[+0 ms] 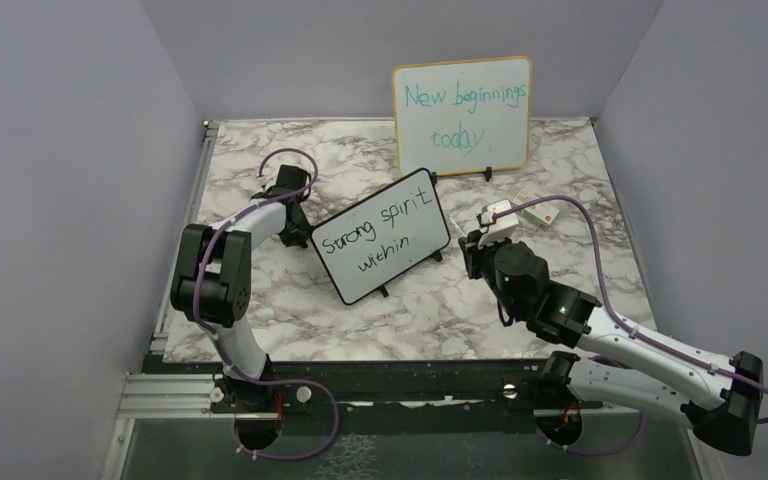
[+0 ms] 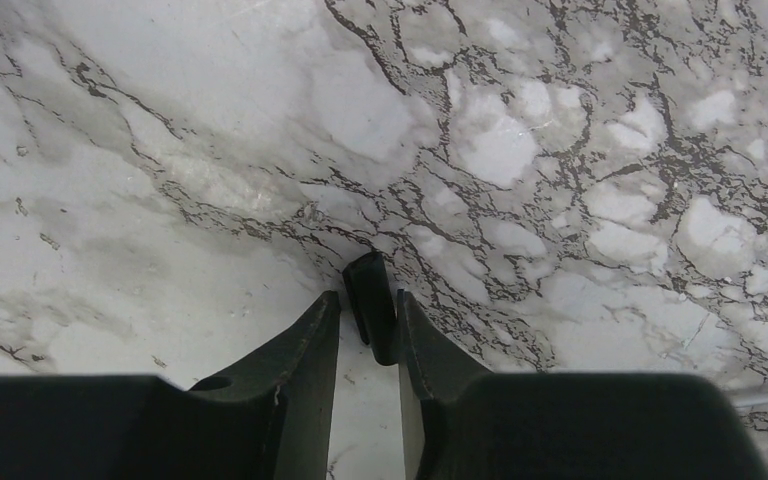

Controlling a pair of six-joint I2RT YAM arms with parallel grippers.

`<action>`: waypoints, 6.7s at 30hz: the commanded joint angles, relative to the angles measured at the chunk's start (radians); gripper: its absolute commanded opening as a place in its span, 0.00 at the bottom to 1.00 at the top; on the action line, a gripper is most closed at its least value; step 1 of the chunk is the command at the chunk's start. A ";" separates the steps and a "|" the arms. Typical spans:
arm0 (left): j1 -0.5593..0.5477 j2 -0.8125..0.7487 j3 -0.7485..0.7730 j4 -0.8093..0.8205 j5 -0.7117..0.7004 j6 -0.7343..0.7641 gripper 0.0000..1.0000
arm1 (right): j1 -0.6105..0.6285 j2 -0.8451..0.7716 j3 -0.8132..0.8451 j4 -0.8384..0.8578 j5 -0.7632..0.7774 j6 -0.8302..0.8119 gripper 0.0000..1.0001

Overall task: Write a sentence on the whiteboard
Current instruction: Close the whiteboard marker at the center of the board.

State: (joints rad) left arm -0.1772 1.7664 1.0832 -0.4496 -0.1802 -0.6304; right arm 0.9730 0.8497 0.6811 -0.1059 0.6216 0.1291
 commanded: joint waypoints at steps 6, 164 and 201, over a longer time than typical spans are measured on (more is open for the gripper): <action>-0.007 -0.070 -0.062 -0.058 -0.028 -0.019 0.19 | -0.006 -0.001 -0.006 0.048 -0.035 -0.022 0.00; -0.387 -0.911 -0.413 0.897 0.207 -0.529 0.00 | 0.197 0.690 0.090 1.535 -0.115 -0.520 0.00; -0.496 -0.942 -0.258 0.587 -0.114 -0.307 0.60 | 0.173 0.668 -0.027 1.620 -0.294 -0.498 0.00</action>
State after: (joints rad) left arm -0.6727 0.7586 0.7071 0.3111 -0.2058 -0.9974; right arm 1.1397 1.5265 0.6762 1.4899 0.4004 -0.2989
